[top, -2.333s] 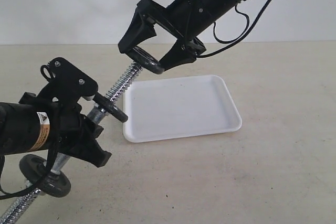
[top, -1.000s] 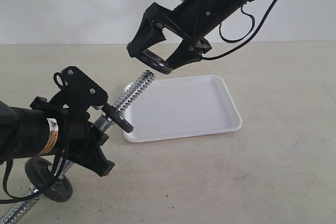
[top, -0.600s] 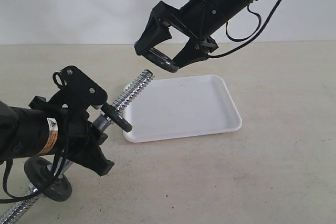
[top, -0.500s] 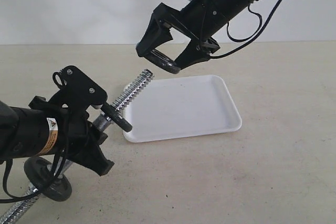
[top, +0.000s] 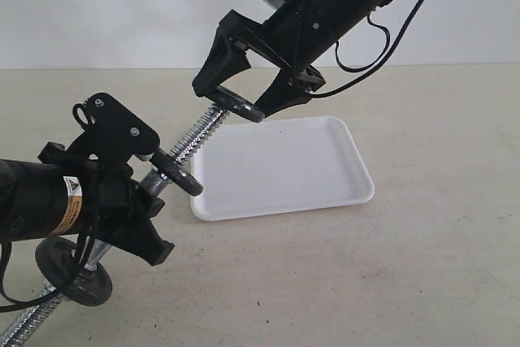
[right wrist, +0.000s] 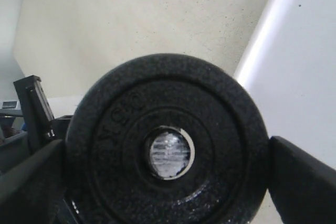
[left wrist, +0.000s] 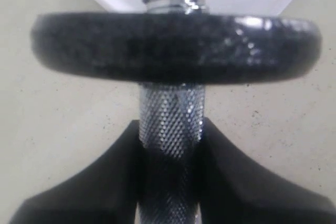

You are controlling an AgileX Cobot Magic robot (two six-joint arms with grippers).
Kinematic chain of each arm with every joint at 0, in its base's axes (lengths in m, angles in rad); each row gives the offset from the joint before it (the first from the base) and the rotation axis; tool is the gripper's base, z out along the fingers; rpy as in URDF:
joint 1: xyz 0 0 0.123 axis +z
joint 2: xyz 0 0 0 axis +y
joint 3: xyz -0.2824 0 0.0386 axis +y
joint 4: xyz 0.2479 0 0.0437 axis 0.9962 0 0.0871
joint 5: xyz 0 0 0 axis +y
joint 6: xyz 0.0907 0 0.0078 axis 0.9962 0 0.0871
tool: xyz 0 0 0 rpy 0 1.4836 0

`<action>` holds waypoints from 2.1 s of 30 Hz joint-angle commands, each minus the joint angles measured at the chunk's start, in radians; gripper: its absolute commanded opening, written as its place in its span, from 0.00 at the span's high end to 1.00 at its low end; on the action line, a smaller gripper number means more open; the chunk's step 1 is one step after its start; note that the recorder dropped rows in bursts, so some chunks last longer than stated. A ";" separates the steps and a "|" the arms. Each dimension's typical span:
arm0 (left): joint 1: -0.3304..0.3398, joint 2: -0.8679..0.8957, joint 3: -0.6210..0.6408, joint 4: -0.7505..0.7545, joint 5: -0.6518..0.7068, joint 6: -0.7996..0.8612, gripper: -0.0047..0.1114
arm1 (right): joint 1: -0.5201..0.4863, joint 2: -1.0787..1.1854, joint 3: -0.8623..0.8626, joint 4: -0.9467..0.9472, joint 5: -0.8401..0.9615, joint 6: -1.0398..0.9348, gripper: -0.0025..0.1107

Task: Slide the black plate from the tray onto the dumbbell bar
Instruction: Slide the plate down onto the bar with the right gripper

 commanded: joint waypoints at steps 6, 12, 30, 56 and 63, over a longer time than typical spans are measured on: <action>-0.002 -0.074 -0.043 0.041 0.073 0.004 0.92 | 0.000 -0.016 -0.003 0.031 -0.012 0.004 0.98; -0.002 -0.074 -0.043 0.041 0.079 0.004 0.92 | 0.005 -0.016 -0.003 0.041 -0.012 0.010 0.98; -0.002 -0.074 -0.050 0.041 0.123 -0.049 0.92 | 0.091 -0.016 -0.003 0.133 -0.012 0.012 0.98; -0.002 -0.074 -0.114 0.041 0.100 -0.076 0.92 | 0.091 -0.016 -0.003 0.214 -0.012 -0.088 0.84; -0.002 -0.074 -0.114 0.041 0.100 -0.076 0.92 | 0.091 -0.016 -0.003 0.214 -0.012 -0.096 0.25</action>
